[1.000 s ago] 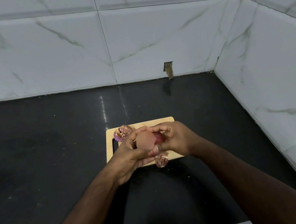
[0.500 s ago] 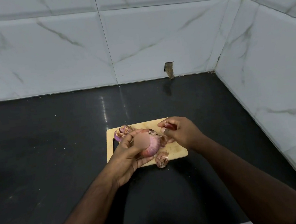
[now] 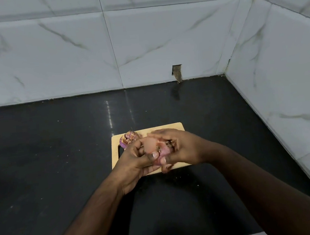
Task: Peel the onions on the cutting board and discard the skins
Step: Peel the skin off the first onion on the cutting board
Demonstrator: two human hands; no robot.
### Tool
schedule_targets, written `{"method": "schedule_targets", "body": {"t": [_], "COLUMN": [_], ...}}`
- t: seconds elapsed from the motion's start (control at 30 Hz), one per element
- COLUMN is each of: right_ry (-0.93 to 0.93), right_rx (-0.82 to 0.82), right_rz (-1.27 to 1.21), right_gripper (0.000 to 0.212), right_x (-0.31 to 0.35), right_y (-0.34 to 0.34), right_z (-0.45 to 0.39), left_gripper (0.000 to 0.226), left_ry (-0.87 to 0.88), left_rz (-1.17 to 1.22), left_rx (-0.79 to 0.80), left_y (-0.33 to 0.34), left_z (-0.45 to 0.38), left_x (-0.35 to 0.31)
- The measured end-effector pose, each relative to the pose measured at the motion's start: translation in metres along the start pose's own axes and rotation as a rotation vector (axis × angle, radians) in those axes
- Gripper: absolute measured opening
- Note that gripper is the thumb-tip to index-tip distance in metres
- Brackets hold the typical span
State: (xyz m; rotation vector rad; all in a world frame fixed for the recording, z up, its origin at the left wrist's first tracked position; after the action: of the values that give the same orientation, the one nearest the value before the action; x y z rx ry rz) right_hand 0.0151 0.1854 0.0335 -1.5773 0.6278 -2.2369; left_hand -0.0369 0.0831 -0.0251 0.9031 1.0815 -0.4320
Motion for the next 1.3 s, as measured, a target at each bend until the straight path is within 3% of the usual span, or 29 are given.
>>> {"method": "schedule_targets", "body": {"t": [0.17, 0.37, 0.47, 0.63, 0.77, 0.87, 1.1, 1.2, 1.3], "right_ry": [0.007, -0.009, 0.007, 0.169, 0.186, 0.142, 0.167, 0.197, 0.196], "right_rx": [-0.178, -0.293, -0.324, -0.275, -0.291, -0.327, -0.358, -0.313, -0.430], "right_rz": [-0.034, -0.322, -0.427, -0.588, -0.496, -0.345, 0.010, 0.029, -0.017], "right_gripper": [0.067, 0.026, 0.014, 0.014, 0.020, 0.026, 0.029, 0.028, 0.025], "right_x": [-0.004, -0.012, -0.020, -0.042, -0.046, -0.040, -0.040, -0.039, -0.030], "right_y": [-0.012, -0.022, -0.028, -0.027, -0.029, -0.030, -0.032, -0.034, -0.047], "right_z": [-0.004, -0.007, -0.006, -0.011, -0.014, -0.014, -0.011, -0.008, 0.000], "left_gripper": [0.050, 0.041, 0.051, 0.058, 0.061, 0.049, 0.049, 0.047, 0.047], "left_ry": [0.004, 0.017, 0.024, -0.023, -0.021, -0.011, -0.034, -0.027, -0.026], "left_rz": [0.033, 0.045, 0.038, 0.108, 0.202, 0.248, 0.320, 0.305, 0.312], "left_rx": [-0.034, -0.087, -0.075, -0.032, -0.004, 0.001, -0.104, -0.132, -0.147], "left_y": [-0.002, -0.006, -0.005, -0.004, -0.001, 0.002, -0.002, -0.005, -0.005], "left_z": [-0.002, -0.001, 0.000, 0.002, 0.002, 0.001, -0.001, -0.001, 0.000], "left_x": [-0.001, 0.001, 0.001, 0.007, 0.009, 0.009, 0.009, 0.007, 0.005]}}
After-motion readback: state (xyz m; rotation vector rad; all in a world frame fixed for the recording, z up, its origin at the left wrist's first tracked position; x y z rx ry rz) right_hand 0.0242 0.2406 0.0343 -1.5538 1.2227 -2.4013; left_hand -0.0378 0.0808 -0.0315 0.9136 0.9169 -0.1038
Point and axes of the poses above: each hand's wrist, its own z-axis away from the middle knuckle, its own y-axis out of the palm, x = y × z, the point moved 10 cm from there along -z, towards the middle knuckle, and after that the axes turned 12 degrees about y, right-handed, at the moved point
